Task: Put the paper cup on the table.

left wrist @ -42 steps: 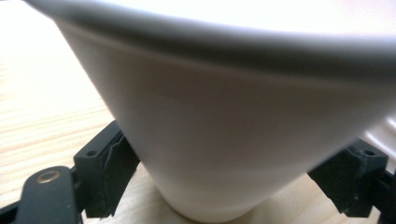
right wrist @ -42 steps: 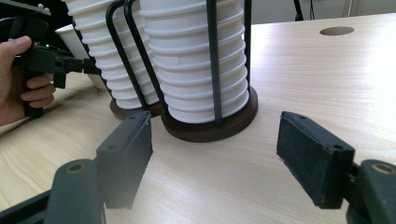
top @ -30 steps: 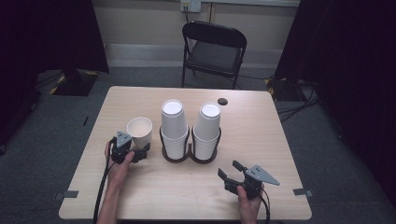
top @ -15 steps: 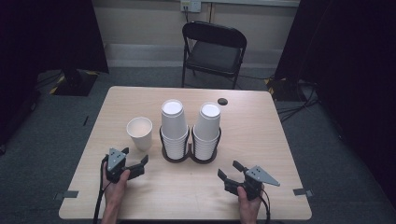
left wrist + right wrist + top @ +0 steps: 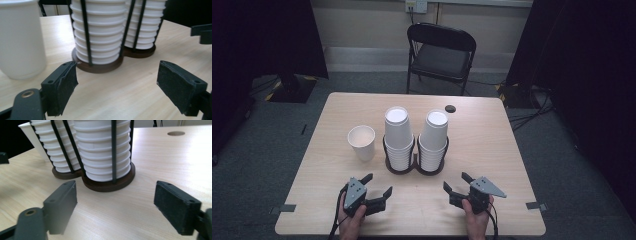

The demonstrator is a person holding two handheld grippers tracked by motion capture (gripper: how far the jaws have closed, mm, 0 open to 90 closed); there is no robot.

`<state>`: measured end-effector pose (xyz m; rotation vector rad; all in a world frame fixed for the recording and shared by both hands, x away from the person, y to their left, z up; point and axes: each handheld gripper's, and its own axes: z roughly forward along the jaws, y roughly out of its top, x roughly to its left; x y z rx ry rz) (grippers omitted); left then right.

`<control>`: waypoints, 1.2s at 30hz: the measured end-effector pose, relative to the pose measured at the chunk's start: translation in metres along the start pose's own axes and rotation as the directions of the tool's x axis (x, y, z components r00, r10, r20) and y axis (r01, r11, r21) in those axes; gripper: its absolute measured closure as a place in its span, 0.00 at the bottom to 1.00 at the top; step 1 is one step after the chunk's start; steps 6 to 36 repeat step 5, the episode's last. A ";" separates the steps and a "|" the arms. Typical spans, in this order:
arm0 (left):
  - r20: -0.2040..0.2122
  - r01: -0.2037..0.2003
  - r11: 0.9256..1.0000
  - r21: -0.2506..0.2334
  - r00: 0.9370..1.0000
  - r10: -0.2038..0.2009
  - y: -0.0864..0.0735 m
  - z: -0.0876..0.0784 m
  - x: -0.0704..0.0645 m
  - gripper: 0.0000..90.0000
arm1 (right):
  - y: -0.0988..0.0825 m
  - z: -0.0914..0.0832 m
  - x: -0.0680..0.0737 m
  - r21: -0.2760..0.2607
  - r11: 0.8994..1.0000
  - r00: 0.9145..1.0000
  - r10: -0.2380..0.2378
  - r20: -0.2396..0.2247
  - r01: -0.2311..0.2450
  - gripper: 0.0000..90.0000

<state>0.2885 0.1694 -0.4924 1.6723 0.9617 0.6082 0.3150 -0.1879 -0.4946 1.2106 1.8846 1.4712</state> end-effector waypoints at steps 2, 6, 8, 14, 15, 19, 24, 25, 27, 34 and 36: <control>-0.016 -0.008 1.000 0.014 1.000 0.009 -0.001 0.004 -0.004 0.19 | 0.001 0.003 0.000 0.031 0.999 1.000 0.016 0.019 -0.016 0.17; -0.021 -0.017 1.000 -0.001 1.000 0.017 -0.001 0.005 -0.004 0.20 | 0.002 0.005 0.000 0.054 0.998 0.999 0.012 0.034 -0.014 0.17; -0.021 -0.017 1.000 -0.001 1.000 0.017 -0.001 0.005 -0.004 0.20 | 0.002 0.005 0.000 0.054 0.998 0.999 0.012 0.034 -0.014 0.17; -0.021 -0.017 1.000 -0.001 1.000 0.017 -0.001 0.005 -0.004 0.20 | 0.002 0.005 0.000 0.054 0.998 0.999 0.012 0.034 -0.014 0.17; -0.021 -0.017 1.000 -0.001 1.000 0.017 -0.001 0.005 -0.004 0.20 | 0.002 0.005 0.000 0.054 0.998 0.999 0.012 0.034 -0.014 0.17; -0.021 -0.017 1.000 -0.001 1.000 0.017 -0.001 0.005 -0.004 0.20 | 0.002 0.005 0.000 0.054 0.998 0.999 0.012 0.034 -0.014 0.17; -0.021 -0.017 1.000 -0.001 1.000 0.017 -0.001 0.005 -0.004 0.20 | 0.002 0.005 0.000 0.054 0.998 0.999 0.012 0.034 -0.014 0.17; -0.021 -0.017 1.000 -0.001 1.000 0.017 -0.001 0.005 -0.004 0.20 | 0.002 0.005 0.000 0.054 0.998 0.999 0.012 0.034 -0.014 0.17; -0.021 -0.017 1.000 -0.001 1.000 0.017 -0.001 0.005 -0.004 0.20 | 0.002 0.005 0.000 0.054 0.998 0.999 0.012 0.034 -0.014 0.17; -0.021 -0.017 1.000 -0.001 1.000 0.017 -0.001 0.005 -0.004 0.20 | 0.002 0.005 0.000 0.054 0.998 0.999 0.012 0.034 -0.014 0.17; -0.021 -0.017 1.000 -0.001 1.000 0.017 -0.001 0.005 -0.004 0.20 | 0.002 0.005 0.000 0.054 0.998 0.999 0.012 0.034 -0.014 0.17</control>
